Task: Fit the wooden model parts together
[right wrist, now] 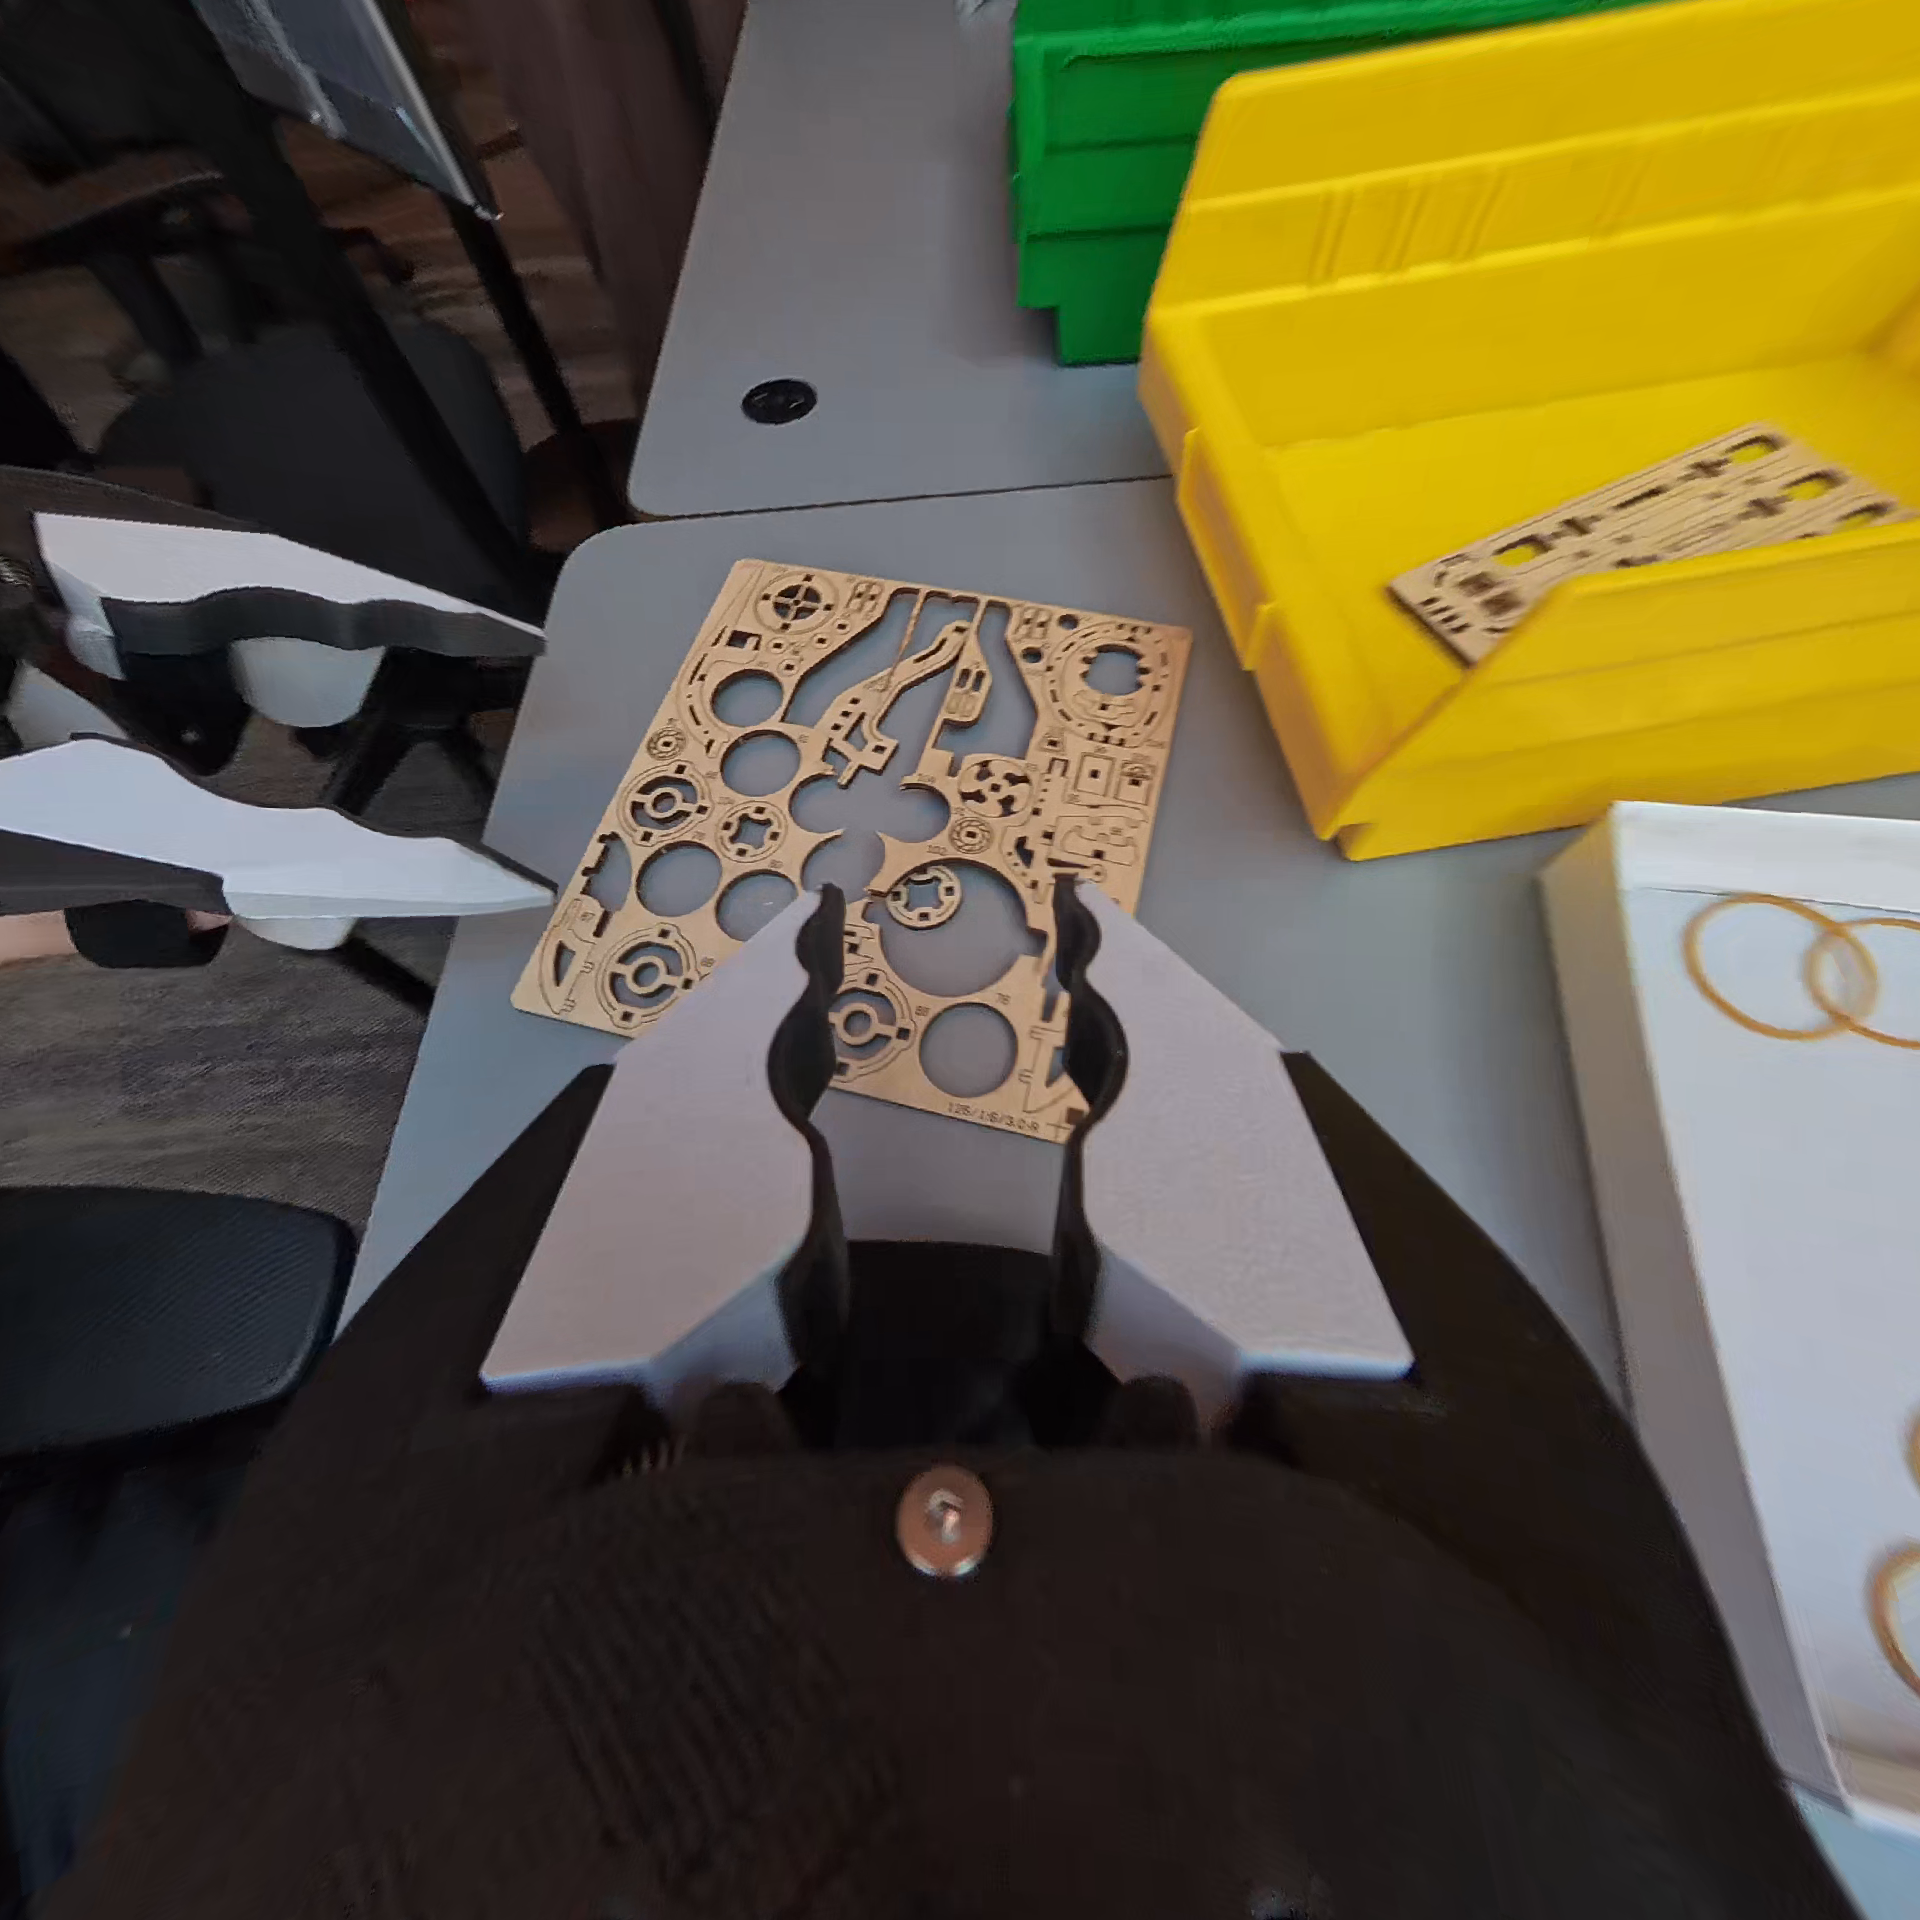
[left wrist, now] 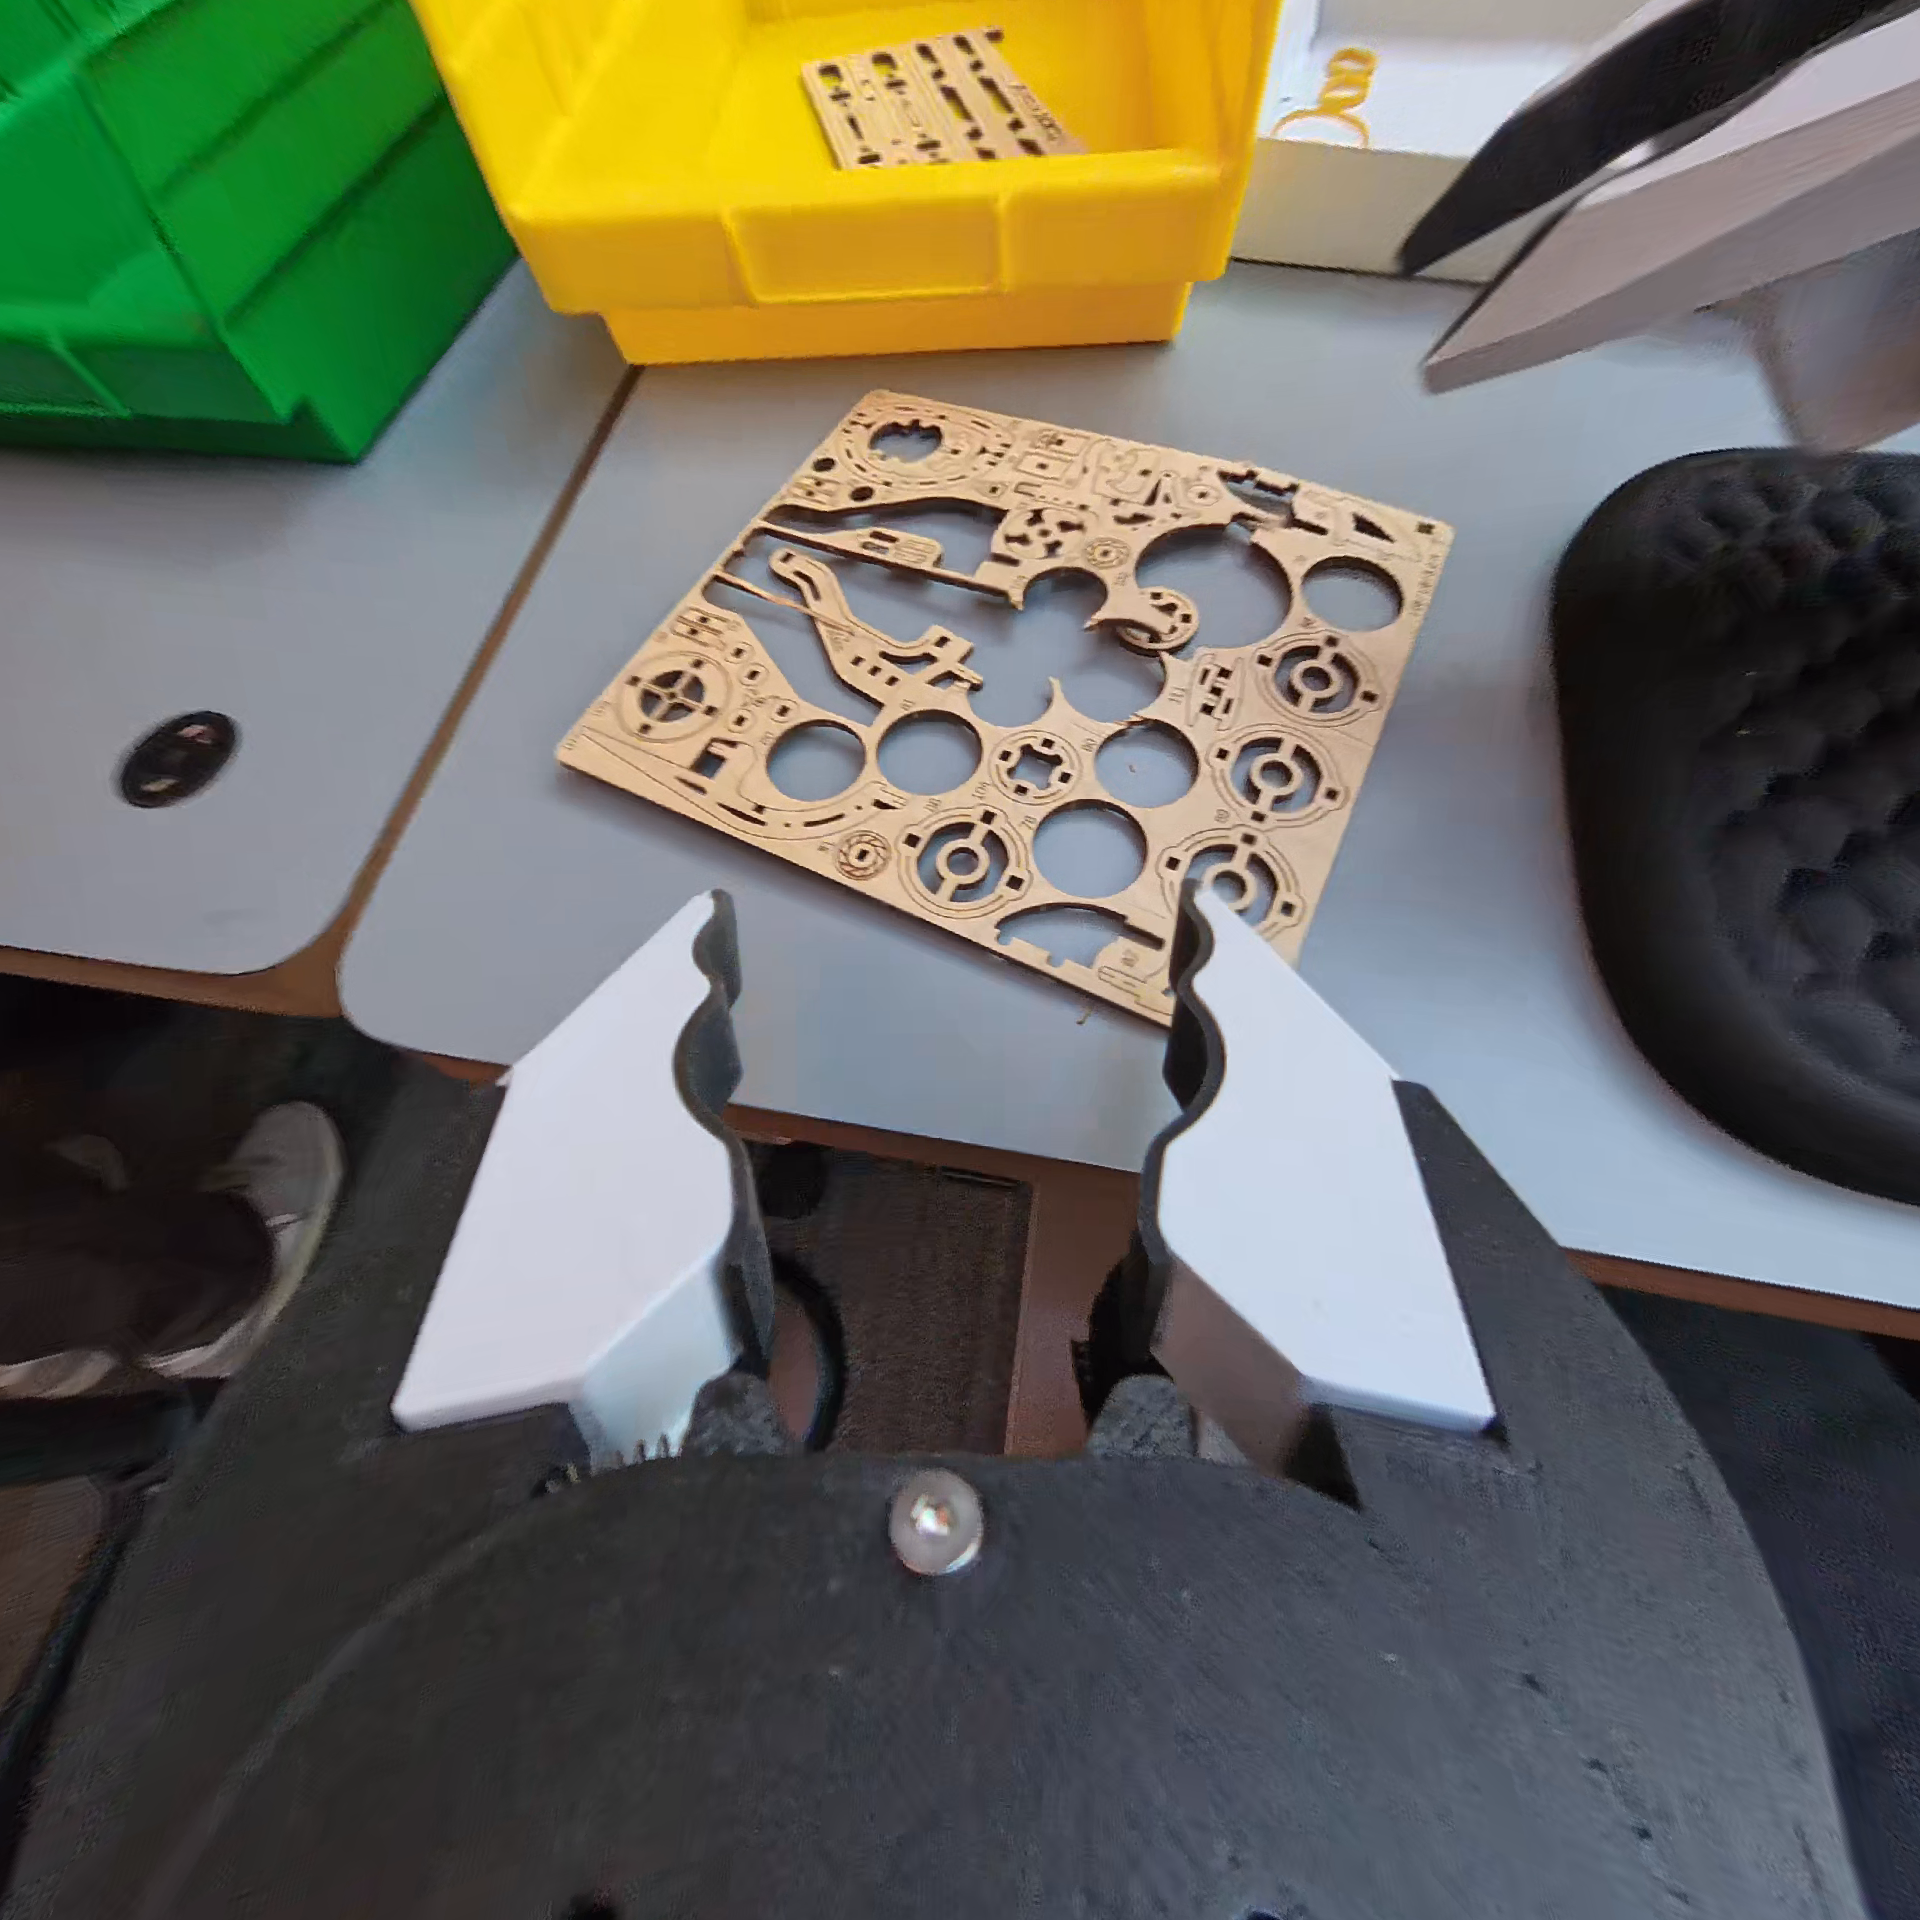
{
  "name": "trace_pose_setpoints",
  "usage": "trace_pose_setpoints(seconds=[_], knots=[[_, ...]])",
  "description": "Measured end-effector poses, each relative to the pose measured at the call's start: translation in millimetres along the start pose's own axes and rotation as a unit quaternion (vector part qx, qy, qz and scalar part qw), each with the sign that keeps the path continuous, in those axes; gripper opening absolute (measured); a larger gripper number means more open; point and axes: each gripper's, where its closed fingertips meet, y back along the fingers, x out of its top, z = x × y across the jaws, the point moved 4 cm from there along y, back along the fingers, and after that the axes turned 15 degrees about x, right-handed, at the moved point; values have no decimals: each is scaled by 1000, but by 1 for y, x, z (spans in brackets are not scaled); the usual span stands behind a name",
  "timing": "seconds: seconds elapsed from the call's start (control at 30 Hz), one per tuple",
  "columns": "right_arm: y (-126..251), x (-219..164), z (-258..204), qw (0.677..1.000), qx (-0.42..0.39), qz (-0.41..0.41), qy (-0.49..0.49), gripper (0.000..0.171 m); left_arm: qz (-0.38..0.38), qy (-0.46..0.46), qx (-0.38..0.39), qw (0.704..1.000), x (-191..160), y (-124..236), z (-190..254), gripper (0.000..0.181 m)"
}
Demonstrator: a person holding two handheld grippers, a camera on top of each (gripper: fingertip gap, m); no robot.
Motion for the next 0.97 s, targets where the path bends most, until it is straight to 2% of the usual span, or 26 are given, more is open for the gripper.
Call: trace_pose_setpoints(seconds=[0.13,0.27,0.4,0.5,0.6,0.67,0.7,0.73,0.8,0.87,0.93,0.97], knots=[[41,-3,-7,992,-121,37,19,53,-9,-49,65,997,6,1,0,85],[83,-19,-15,975,-219,48,-4,65,-8,-64,59,996,12,7,15,90],[150,-40,-34,946,-316,74,8,74,10,-67,28,997,24,20,35,92],[231,-66,-56,909,-405,96,3,81,35,-35,-49,998,34,36,56,93],[337,-108,-84,847,-519,111,-14,87,73,2,-130,989,44,55,77,93],[398,-151,-103,816,-568,101,-45,104,96,7,-159,983,50,64,93,93],[420,-176,-110,812,-571,83,-87,100,103,1,-170,980,52,67,104,94],[433,-199,-117,820,-554,64,-126,87,108,-8,-185,977,56,71,119,94],[445,-229,-127,836,-518,61,-169,79,114,-18,-231,966,65,81,153,93],[435,-239,-135,868,-466,66,-159,53,118,-30,-284,951,73,92,190,86],[416,-245,-138,894,-415,52,-161,40,110,-59,-337,933,75,103,230,74],[404,-248,-137,904,-390,41,-168,37,103,-77,-353,927,74,106,249,75]])
